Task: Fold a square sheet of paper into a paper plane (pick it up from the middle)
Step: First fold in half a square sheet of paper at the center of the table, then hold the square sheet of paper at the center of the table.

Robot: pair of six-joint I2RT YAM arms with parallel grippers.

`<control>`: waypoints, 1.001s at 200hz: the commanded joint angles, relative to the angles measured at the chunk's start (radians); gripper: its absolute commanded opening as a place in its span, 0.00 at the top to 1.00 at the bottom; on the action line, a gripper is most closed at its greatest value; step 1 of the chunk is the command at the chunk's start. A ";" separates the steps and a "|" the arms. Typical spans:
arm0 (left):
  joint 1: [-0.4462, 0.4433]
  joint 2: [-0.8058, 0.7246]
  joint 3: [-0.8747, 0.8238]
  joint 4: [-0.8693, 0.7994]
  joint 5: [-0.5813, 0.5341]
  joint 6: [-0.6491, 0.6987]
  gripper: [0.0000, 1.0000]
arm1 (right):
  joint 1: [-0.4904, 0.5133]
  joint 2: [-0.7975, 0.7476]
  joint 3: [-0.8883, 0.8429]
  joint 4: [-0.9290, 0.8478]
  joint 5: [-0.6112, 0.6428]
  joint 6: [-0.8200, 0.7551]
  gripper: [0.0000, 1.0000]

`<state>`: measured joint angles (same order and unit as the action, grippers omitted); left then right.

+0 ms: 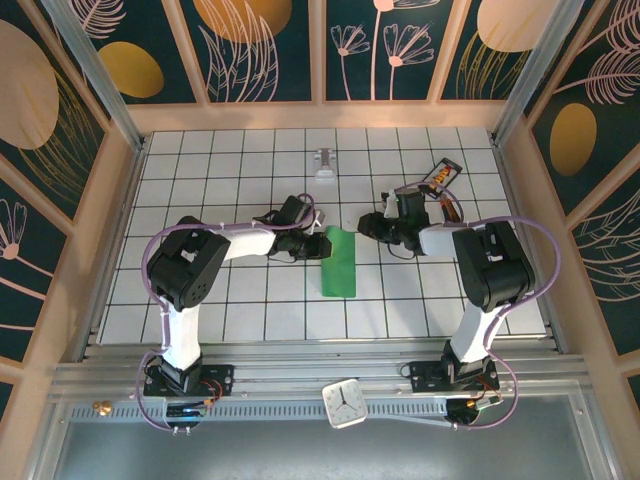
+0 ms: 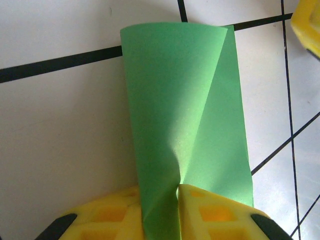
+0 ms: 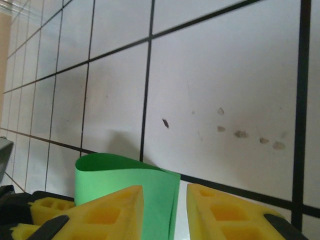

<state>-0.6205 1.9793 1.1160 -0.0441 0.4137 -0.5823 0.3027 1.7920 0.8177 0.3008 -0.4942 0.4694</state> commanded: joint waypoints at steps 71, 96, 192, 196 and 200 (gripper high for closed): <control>0.008 0.049 -0.038 -0.122 -0.114 -0.011 0.74 | 0.001 -0.023 -0.014 -0.009 -0.003 -0.008 0.71; 0.002 0.056 -0.033 -0.122 -0.117 -0.013 0.74 | -0.004 -0.023 -0.016 -0.006 -0.007 -0.004 0.71; -0.003 0.066 -0.024 -0.123 -0.138 -0.030 0.71 | -0.012 -0.026 -0.026 0.000 -0.015 -0.001 0.71; -0.003 0.065 -0.024 -0.122 -0.139 -0.030 0.72 | -0.013 -0.025 -0.026 0.001 -0.015 -0.001 0.71; -0.002 0.065 -0.025 -0.122 -0.139 -0.032 0.72 | -0.013 -0.025 -0.027 0.001 -0.015 -0.001 0.71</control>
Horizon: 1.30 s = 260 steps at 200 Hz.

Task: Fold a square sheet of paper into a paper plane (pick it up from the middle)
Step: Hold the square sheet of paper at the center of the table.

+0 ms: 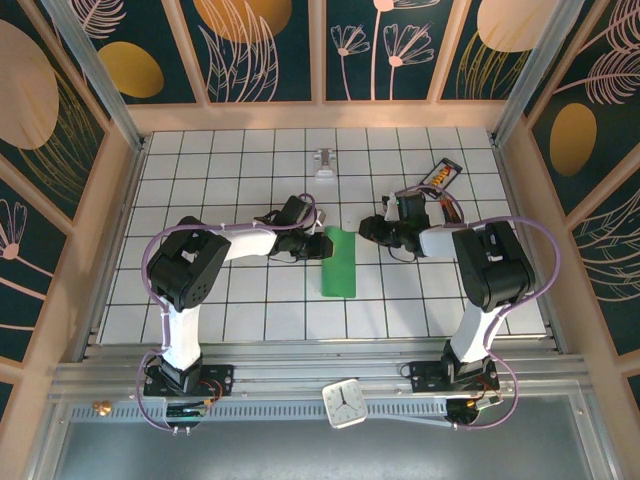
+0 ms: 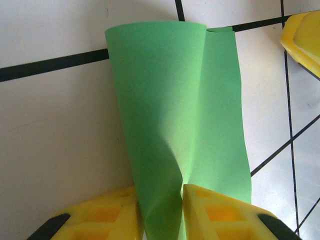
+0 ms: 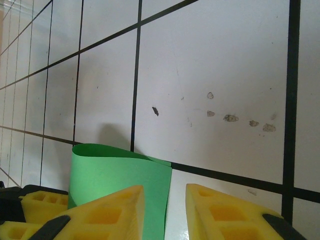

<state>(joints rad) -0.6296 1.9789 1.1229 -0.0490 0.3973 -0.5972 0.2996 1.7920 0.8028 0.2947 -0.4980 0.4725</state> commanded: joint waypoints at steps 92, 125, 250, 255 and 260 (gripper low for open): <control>0.007 0.066 -0.036 -0.114 -0.131 -0.021 0.73 | -0.011 -0.030 -0.014 0.010 -0.020 0.001 0.71; 0.006 0.064 -0.043 -0.109 -0.138 -0.028 0.74 | -0.010 -0.036 -0.020 0.012 -0.030 0.008 0.71; 0.004 0.072 -0.045 -0.094 -0.133 -0.038 0.73 | 0.006 -0.053 -0.042 0.018 -0.072 0.034 0.77; 0.005 0.073 -0.046 -0.094 -0.133 -0.037 0.73 | 0.009 -0.055 -0.045 0.018 -0.075 0.035 0.79; 0.005 0.073 -0.046 -0.094 -0.133 -0.038 0.73 | 0.012 -0.059 -0.046 0.017 -0.078 0.037 0.80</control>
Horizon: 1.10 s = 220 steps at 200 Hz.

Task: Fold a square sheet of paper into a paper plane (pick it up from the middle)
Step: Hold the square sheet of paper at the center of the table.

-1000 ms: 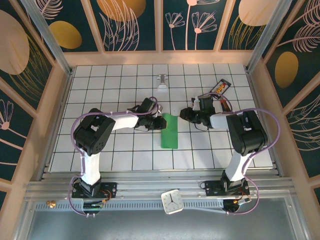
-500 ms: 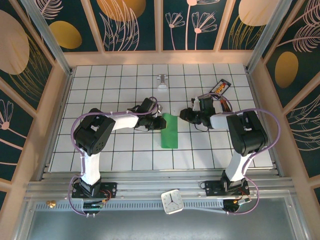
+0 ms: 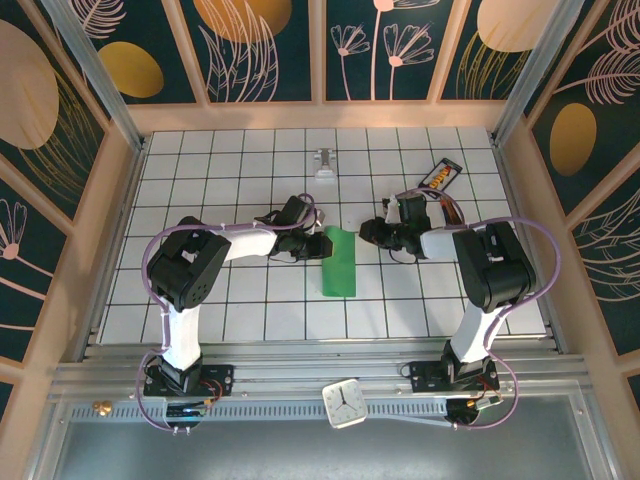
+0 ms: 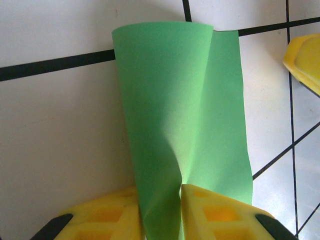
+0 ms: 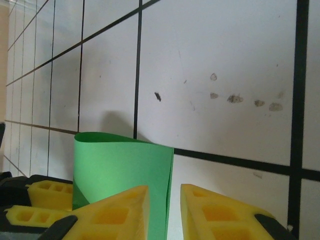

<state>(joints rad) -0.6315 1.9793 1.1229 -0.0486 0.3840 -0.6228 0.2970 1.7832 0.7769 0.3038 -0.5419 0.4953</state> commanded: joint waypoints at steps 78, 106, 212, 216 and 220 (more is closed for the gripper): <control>0.007 0.069 -0.051 -0.094 -0.126 -0.012 0.73 | 0.070 -0.062 -0.030 -0.032 -0.079 0.023 1.00; 0.007 0.073 -0.049 -0.094 -0.127 -0.014 0.73 | 0.091 -0.058 -0.037 -0.035 -0.096 0.034 1.00; 0.005 0.073 -0.052 -0.094 -0.128 -0.014 0.73 | 0.141 -0.038 -0.073 -0.052 -0.098 0.047 1.00; 0.007 0.073 -0.052 -0.094 -0.128 -0.012 0.73 | 0.141 -0.035 -0.071 -0.057 -0.095 0.045 1.00; 0.006 0.074 -0.051 -0.094 -0.128 -0.011 0.73 | 0.140 -0.032 -0.070 -0.059 -0.092 0.042 1.00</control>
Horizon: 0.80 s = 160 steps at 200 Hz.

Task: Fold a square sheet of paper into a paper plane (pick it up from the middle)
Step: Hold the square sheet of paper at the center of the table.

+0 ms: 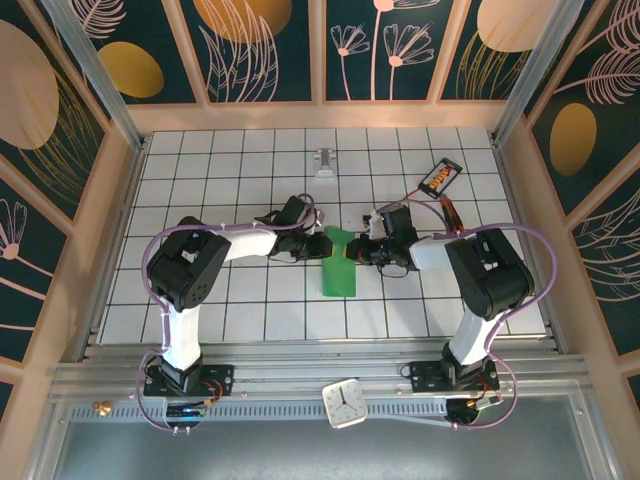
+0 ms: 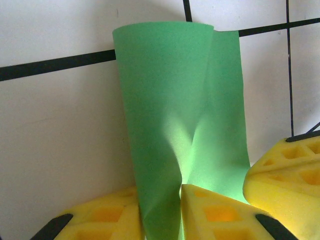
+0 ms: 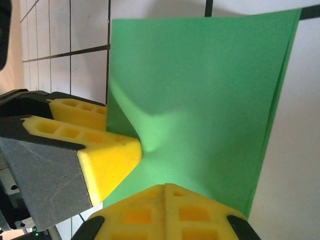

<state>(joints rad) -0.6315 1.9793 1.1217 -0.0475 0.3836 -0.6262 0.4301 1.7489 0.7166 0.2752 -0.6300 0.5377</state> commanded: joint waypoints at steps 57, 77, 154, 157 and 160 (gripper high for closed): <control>0.003 0.081 -0.045 -0.101 -0.127 -0.001 0.72 | 0.007 0.020 -0.003 -0.036 0.010 -0.004 1.00; 0.001 0.084 -0.042 -0.101 -0.127 0.000 0.72 | 0.008 0.024 -0.002 -0.034 0.012 -0.004 1.00; -0.001 0.081 -0.042 -0.109 -0.136 0.002 0.72 | 0.007 0.048 -0.005 -0.059 0.050 -0.017 1.00; 0.000 0.081 -0.043 -0.109 -0.137 0.002 0.72 | 0.008 0.049 -0.005 -0.062 0.055 -0.018 1.00; 0.000 0.080 -0.043 -0.109 -0.135 0.002 0.72 | 0.007 0.051 -0.006 -0.065 0.059 -0.020 1.00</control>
<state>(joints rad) -0.6353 1.9793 1.1221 -0.0460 0.3763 -0.6262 0.4301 1.7733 0.7170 0.2497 -0.6090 0.5350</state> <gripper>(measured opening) 0.276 0.057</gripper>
